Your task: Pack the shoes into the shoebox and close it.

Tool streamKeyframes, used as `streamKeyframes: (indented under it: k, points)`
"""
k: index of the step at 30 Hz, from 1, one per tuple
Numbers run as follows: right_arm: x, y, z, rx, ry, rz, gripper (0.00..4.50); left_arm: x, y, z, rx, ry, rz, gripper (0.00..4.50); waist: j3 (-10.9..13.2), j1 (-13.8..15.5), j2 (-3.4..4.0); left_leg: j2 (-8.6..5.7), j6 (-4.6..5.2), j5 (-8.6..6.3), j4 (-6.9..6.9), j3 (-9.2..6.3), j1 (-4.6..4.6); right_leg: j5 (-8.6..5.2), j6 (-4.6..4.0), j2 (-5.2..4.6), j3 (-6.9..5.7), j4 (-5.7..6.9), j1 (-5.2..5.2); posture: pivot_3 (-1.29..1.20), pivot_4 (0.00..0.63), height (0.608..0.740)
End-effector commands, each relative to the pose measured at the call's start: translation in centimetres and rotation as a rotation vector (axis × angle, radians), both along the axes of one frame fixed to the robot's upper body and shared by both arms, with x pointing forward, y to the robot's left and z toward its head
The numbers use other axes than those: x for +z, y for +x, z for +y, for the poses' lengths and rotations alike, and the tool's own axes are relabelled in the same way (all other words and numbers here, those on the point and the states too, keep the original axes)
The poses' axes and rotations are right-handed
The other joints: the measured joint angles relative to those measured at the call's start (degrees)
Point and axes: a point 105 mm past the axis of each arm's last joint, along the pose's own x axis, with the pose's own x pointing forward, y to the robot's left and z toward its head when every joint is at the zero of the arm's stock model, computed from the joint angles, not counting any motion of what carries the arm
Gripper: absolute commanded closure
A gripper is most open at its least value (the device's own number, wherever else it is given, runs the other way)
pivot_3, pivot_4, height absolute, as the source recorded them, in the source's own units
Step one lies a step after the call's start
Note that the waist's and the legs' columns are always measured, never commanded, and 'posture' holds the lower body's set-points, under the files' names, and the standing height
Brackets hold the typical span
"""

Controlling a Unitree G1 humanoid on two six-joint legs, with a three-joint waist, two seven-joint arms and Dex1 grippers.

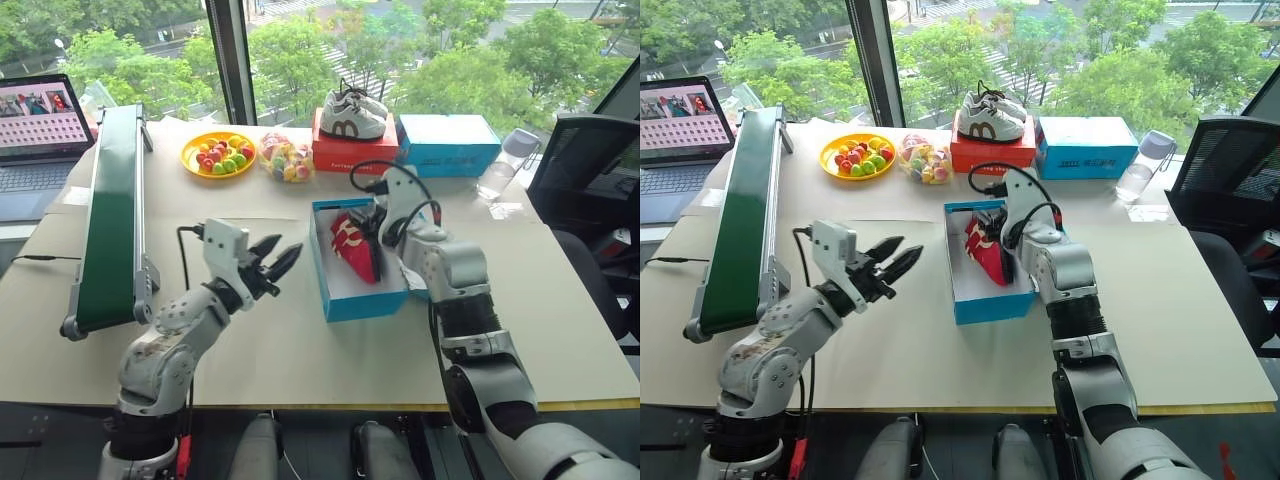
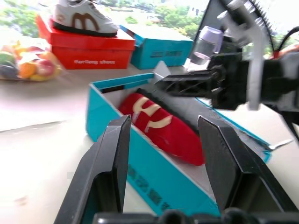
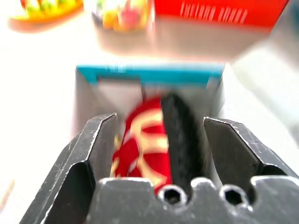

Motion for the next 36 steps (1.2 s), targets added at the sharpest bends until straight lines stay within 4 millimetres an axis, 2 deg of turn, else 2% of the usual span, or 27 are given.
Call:
streamKeyframes:
  k: [1,3,5,7,9,11,12,13,14,16,17,24,36]
  points:
    - [6.7,-3.4,3.1,0.278,0.096,-0.276,0.93,2.0,1.4,5.7,0.289,0.041,-0.114,2.11,0.00,0.00,0.00,0.00,0.00,0.00,0.00,0.00,0.00,0.00,0.00,0.00,0.00,0.00,0.01,0.00,0.150,0.740]
    - [7.1,-5.5,4.5,0.445,0.120,-0.306,0.93,2.0,1.8,8.0,0.419,0.075,-0.127,2.11,0.00,-0.10,0.00,0.01,0.00,0.00,-0.05,0.00,0.00,0.00,0.00,0.02,0.00,-0.01,0.00,0.00,0.150,0.740]
    - [6.3,-9.4,5.9,0.697,0.111,-0.290,0.93,1.3,2.0,12.2,0.634,0.086,-0.085,2.11,0.00,0.03,0.00,0.03,0.00,0.00,-0.07,-0.01,0.01,0.00,0.00,0.04,0.00,-0.01,0.01,0.00,0.150,0.740]
    - [5.4,-11.6,6.3,0.829,0.093,-0.277,0.93,0.8,1.9,14.2,0.721,0.099,-0.054,2.11,-0.01,0.08,-0.02,0.03,0.00,-0.01,-0.07,-0.04,0.01,-0.01,0.02,0.03,-0.04,-0.04,0.08,0.00,0.150,0.740]
    - [3.6,-13.4,6.5,0.929,0.041,-0.242,0.93,-0.5,1.4,16.3,0.807,0.129,0.013,2.11,-0.01,0.24,-0.03,0.01,0.00,-0.01,-0.04,-0.03,-0.01,-0.01,0.02,0.01,-0.03,-0.04,0.07,0.00,0.150,0.740]
    - [0.9,-14.0,6.8,0.961,-0.055,-0.193,0.93,-2.1,0.8,18.3,0.886,0.113,0.105,2.11,-0.02,0.37,-0.04,0.02,-0.02,-0.01,0.01,-0.03,0.01,0.00,0.02,-0.01,-0.06,-0.03,0.10,0.00,0.150,0.740]
    - [-0.5,-13.7,6.8,0.947,-0.112,-0.165,0.43,-2.9,0.5,18.8,0.899,0.104,0.143,1.60,-0.03,0.31,-0.05,0.02,-0.02,-0.01,0.02,-0.02,0.05,0.00,0.01,-0.02,-0.06,-0.02,0.11,0.00,0.150,0.740]
    - [-1.8,-13.4,6.8,0.928,-0.161,-0.147,0.28,-3.0,0.3,19.1,0.902,0.071,0.150,1.47,-0.04,0.22,-0.06,0.03,-0.04,-0.02,0.01,-0.02,0.09,0.00,0.01,-0.01,-0.05,-0.02,0.10,0.00,0.150,0.740]
    - [-2.8,-12.9,6.7,0.901,-0.218,-0.138,0.00,-3.0,0.1,19.3,0.907,0.045,0.151,1.05,-0.04,0.12,-0.06,0.03,-0.04,-0.02,0.00,-0.02,0.12,0.00,0.01,-0.01,-0.05,-0.02,0.10,0.00,0.150,0.740]
    - [-3.7,-12.6,6.8,0.890,-0.258,-0.153,0.00,-3.3,-0.1,19.8,0.918,0.054,0.167,0.26,-0.04,0.06,-0.09,0.04,-0.12,-0.01,-0.01,-0.02,0.11,0.01,-0.01,0.00,-0.05,-0.01,0.04,0.00,0.150,0.740]
    - [-3.7,-12.6,6.9,0.890,-0.250,-0.159,0.00,-3.4,-0.2,20.1,0.923,0.063,0.175,0.05,-0.04,0.07,-0.09,0.05,-0.16,0.02,0.00,-0.03,0.11,0.05,-0.07,0.01,-0.05,0.00,0.03,0.00,0.150,0.740]
    - [-3.1,-12.0,7.4,0.841,-0.239,-0.236,0.00,-3.3,-0.6,20.8,0.952,0.090,0.181,0.05,-0.07,0.08,-0.13,0.04,-0.19,0.06,-0.02,-0.03,0.10,0.06,-0.06,0.02,-0.03,0.00,0.05,0.00,0.150,0.740]
    - [-3.3,-11.5,7.2,0.790,-0.243,-0.223,0.00,-3.8,0.0,20.2,0.928,0.114,0.191,0.05,-0.10,0.13,-0.17,0.04,-0.23,0.07,-0.03,-0.03,0.10,0.08,-0.07,0.03,-0.04,0.01,0.05,0.00,0.150,0.740]
